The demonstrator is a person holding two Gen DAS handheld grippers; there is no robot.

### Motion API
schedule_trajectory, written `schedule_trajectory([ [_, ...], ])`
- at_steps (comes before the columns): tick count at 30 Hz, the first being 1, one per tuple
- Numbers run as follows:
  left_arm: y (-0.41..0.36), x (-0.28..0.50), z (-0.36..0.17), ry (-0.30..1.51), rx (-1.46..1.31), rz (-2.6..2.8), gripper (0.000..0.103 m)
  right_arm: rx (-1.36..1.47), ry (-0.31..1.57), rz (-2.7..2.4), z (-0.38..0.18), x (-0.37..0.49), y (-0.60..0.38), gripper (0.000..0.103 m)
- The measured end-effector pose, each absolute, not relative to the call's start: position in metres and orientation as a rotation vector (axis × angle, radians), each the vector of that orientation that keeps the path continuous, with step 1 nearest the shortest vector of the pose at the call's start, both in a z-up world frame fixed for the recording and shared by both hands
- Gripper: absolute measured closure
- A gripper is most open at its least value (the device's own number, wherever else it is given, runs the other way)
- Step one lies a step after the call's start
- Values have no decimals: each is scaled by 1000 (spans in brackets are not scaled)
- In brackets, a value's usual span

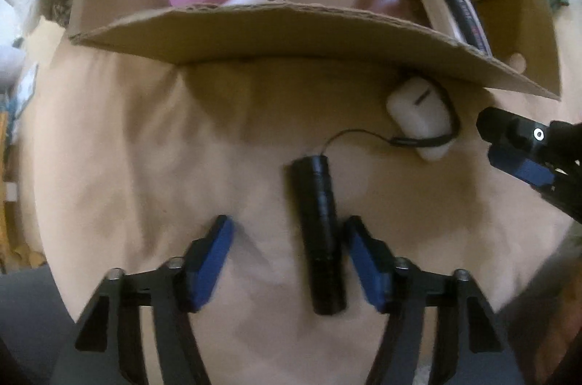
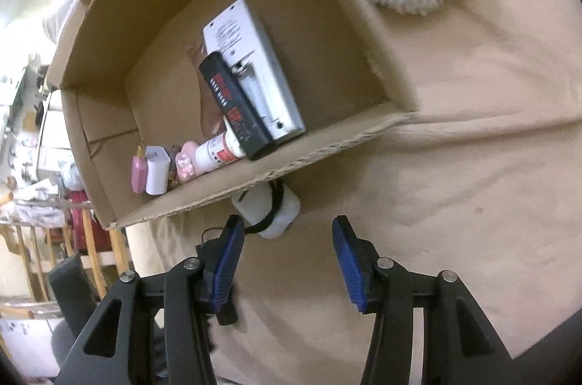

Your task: Organize rigid objects

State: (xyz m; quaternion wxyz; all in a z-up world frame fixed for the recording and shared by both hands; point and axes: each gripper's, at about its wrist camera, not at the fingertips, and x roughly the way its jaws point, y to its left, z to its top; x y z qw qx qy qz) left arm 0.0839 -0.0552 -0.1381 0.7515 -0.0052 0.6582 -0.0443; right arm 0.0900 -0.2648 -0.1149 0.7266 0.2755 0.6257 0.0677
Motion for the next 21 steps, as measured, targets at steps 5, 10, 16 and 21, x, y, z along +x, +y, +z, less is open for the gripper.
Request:
schedule_trajectory([
  [5, -48, 88, -135, 1422, -4, -87, 86, 591, 1392, 128, -120, 89, -260, 50],
  [10, -15, 98, -130, 1419, -59, -2, 86, 563, 1374, 117, -119, 87, -260, 50],
  [16, 41, 111, -124, 1396, -117, 216, 86, 456, 1366, 141, -115, 91, -242, 50],
  [21, 29, 110, -121, 1381, -65, 176, 86, 255, 1371, 202, -118, 102, -205, 50],
])
